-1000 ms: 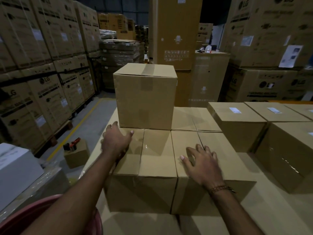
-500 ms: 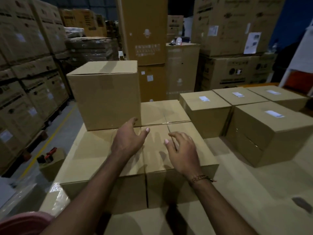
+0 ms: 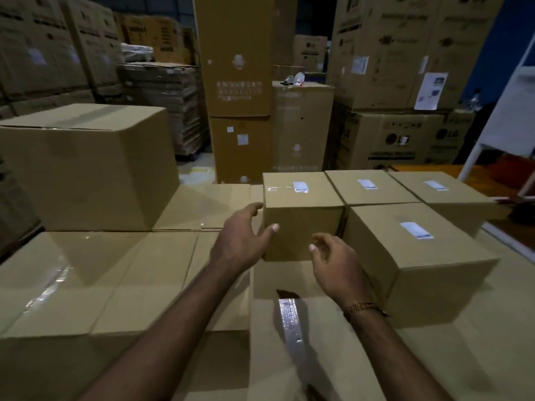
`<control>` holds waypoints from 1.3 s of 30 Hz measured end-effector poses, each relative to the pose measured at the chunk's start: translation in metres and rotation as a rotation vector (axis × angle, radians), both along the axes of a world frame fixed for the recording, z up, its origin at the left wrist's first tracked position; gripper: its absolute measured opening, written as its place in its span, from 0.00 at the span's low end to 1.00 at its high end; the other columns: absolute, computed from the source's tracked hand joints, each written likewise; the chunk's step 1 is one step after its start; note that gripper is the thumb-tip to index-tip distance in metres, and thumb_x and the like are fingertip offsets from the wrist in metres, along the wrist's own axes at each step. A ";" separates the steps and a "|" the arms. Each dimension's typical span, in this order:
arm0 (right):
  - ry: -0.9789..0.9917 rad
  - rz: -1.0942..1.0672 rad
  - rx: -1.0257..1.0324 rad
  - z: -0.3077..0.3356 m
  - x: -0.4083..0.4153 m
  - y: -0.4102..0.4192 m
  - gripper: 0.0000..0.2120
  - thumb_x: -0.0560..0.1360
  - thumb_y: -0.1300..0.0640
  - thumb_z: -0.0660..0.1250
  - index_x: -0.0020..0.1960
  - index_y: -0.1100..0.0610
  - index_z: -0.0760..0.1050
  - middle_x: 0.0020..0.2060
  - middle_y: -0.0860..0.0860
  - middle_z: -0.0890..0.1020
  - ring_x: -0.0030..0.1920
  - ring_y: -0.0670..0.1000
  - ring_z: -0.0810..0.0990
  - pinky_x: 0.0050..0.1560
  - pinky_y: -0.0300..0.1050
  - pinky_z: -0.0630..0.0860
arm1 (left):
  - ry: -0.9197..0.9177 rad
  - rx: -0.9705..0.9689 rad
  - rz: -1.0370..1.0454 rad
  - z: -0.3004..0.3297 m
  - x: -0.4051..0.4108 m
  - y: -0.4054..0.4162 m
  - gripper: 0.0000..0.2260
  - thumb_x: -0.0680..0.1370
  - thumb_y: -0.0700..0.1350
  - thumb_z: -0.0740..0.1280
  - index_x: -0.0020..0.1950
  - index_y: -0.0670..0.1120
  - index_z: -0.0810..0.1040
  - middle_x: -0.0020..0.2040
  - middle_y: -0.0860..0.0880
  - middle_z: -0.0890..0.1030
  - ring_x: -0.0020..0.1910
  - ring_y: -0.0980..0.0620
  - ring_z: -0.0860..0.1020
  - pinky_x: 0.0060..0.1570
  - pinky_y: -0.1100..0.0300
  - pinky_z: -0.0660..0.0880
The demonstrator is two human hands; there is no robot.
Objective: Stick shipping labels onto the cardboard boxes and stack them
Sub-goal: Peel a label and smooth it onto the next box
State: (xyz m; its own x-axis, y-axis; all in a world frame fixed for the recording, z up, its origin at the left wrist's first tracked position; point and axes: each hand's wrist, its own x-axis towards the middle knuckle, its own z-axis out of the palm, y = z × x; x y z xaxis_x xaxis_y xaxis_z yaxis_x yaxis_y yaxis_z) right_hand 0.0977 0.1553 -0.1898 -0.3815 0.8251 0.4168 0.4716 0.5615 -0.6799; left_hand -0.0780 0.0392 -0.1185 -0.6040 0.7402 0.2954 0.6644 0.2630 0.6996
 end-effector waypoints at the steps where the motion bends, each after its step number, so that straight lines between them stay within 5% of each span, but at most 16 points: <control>1: -0.065 -0.001 0.009 -0.002 0.009 0.017 0.13 0.82 0.53 0.69 0.66 0.50 0.81 0.58 0.47 0.83 0.60 0.50 0.80 0.62 0.51 0.79 | -0.011 -0.007 0.000 -0.002 0.010 0.014 0.31 0.79 0.57 0.74 0.80 0.54 0.69 0.75 0.49 0.76 0.71 0.47 0.76 0.64 0.46 0.78; 6: -0.441 0.003 0.115 -0.008 0.039 0.092 0.22 0.82 0.51 0.67 0.74 0.56 0.75 0.65 0.54 0.79 0.66 0.56 0.75 0.68 0.52 0.74 | -0.037 -0.089 0.005 -0.017 0.043 0.069 0.31 0.80 0.57 0.73 0.80 0.53 0.69 0.76 0.49 0.75 0.72 0.46 0.75 0.66 0.45 0.78; 13: -0.473 0.084 -0.017 0.001 0.010 0.152 0.31 0.83 0.50 0.68 0.82 0.53 0.64 0.81 0.57 0.63 0.79 0.59 0.66 0.76 0.57 0.71 | -0.084 -0.183 0.033 -0.040 0.038 0.128 0.32 0.80 0.56 0.73 0.81 0.51 0.68 0.77 0.46 0.74 0.73 0.44 0.75 0.66 0.42 0.78; 18: -0.637 0.053 -0.062 0.010 -0.020 0.187 0.41 0.82 0.51 0.70 0.86 0.47 0.49 0.85 0.59 0.43 0.78 0.62 0.68 0.70 0.56 0.76 | -0.043 -0.285 0.086 -0.058 0.007 0.158 0.35 0.79 0.59 0.72 0.83 0.54 0.63 0.80 0.44 0.68 0.77 0.41 0.69 0.70 0.40 0.74; 21: -0.695 0.085 -0.053 0.006 -0.031 0.204 0.41 0.83 0.51 0.68 0.87 0.46 0.46 0.84 0.62 0.40 0.73 0.62 0.72 0.66 0.56 0.79 | -0.027 -0.375 0.118 -0.064 -0.007 0.171 0.38 0.80 0.60 0.71 0.85 0.56 0.57 0.84 0.41 0.59 0.80 0.35 0.64 0.72 0.35 0.71; 25: -0.731 0.085 -0.078 -0.002 -0.041 0.214 0.37 0.84 0.49 0.67 0.86 0.46 0.50 0.84 0.63 0.43 0.69 0.62 0.77 0.64 0.57 0.80 | -0.013 -0.464 0.106 -0.076 -0.017 0.188 0.40 0.81 0.62 0.69 0.86 0.59 0.50 0.86 0.40 0.42 0.82 0.32 0.55 0.76 0.34 0.64; 29: -0.675 0.055 -0.113 -0.009 -0.045 0.213 0.35 0.84 0.51 0.67 0.86 0.45 0.54 0.85 0.62 0.42 0.70 0.62 0.77 0.66 0.57 0.79 | -0.106 -0.442 0.137 -0.086 -0.023 0.200 0.40 0.81 0.62 0.68 0.86 0.58 0.49 0.85 0.38 0.36 0.83 0.30 0.49 0.78 0.33 0.60; 33: -0.600 0.027 -0.186 -0.004 -0.047 0.215 0.32 0.83 0.52 0.69 0.84 0.44 0.62 0.85 0.62 0.47 0.76 0.64 0.72 0.74 0.57 0.72 | -0.308 -0.347 0.126 -0.093 -0.033 0.208 0.38 0.82 0.62 0.67 0.86 0.56 0.51 0.85 0.38 0.51 0.82 0.32 0.57 0.77 0.34 0.63; 36: -0.485 0.011 -0.193 -0.003 -0.047 0.215 0.25 0.81 0.55 0.72 0.77 0.48 0.73 0.79 0.61 0.61 0.69 0.63 0.78 0.74 0.54 0.72 | -0.411 -0.213 0.132 -0.094 -0.035 0.209 0.34 0.84 0.57 0.66 0.86 0.51 0.56 0.82 0.41 0.64 0.80 0.37 0.65 0.76 0.38 0.68; 39: -0.368 -0.017 -0.236 -0.004 -0.046 0.208 0.18 0.79 0.60 0.74 0.68 0.52 0.80 0.73 0.58 0.66 0.62 0.62 0.81 0.72 0.54 0.76 | -0.432 -0.171 0.173 -0.093 -0.031 0.208 0.31 0.85 0.54 0.65 0.85 0.48 0.58 0.81 0.40 0.66 0.79 0.37 0.65 0.76 0.40 0.68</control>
State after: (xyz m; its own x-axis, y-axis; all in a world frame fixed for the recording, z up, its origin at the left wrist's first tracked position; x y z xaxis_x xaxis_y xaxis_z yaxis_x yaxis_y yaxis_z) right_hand 0.0517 0.3637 -0.1935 -0.4546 0.8890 0.0547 0.7143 0.4005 -0.5740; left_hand -0.1087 0.2475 -0.2117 -0.7631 0.6339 -0.1259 0.2595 0.4790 0.8386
